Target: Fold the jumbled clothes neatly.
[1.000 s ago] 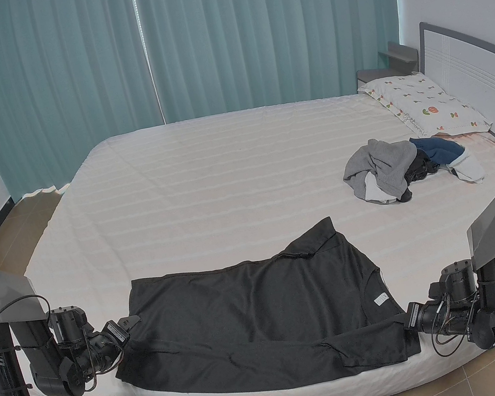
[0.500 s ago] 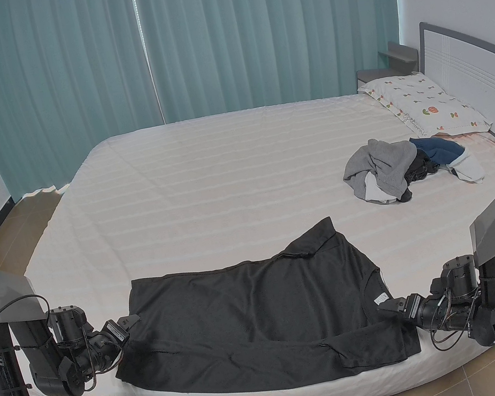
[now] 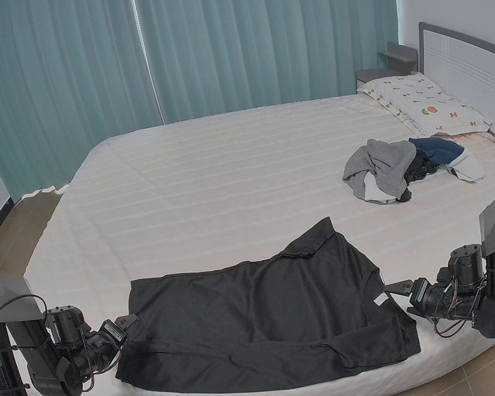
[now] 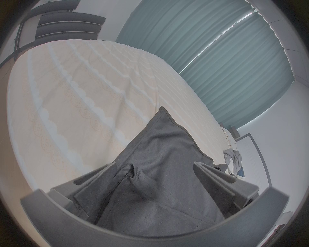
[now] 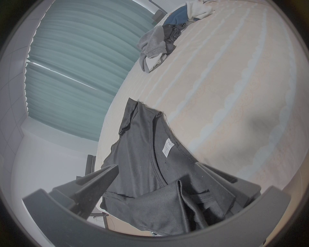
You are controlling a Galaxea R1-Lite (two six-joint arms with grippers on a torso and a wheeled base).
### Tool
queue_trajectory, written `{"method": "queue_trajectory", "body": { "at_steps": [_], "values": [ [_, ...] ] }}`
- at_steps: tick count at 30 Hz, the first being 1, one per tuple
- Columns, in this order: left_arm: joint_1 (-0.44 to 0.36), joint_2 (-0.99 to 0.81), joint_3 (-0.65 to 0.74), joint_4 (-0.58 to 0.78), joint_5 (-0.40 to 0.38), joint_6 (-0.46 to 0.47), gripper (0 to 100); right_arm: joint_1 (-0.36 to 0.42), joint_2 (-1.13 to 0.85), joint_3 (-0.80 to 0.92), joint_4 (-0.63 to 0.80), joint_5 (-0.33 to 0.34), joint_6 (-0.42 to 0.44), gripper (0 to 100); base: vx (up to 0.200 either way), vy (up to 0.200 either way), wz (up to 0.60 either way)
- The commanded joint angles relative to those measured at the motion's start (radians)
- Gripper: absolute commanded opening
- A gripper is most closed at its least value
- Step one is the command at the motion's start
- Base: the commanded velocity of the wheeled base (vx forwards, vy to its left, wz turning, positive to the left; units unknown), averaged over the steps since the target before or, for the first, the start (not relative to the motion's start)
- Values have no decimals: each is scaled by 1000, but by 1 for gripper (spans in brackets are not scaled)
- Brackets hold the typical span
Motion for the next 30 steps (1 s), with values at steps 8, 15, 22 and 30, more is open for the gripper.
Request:
{"method": "queue_trajectory", "body": {
  "at_steps": [8,15,22,30],
  "values": [
    [7,1,3,0,-1,-1,100,2,-2,-1,-16,-1,1,100,0,200,0],
    [6,1,10,0,-1,0,100,2,-2,-1,-16,-1,0,100,0,200,0],
    [-14,-9,13,0,4,2,100,3,1,-11,-16,-1,0,100,0,0,0],
    [-95,-42,3,-1,8,-56,100,5,3,-35,-14,-2,15,100,0,0,0]
  ]
}}
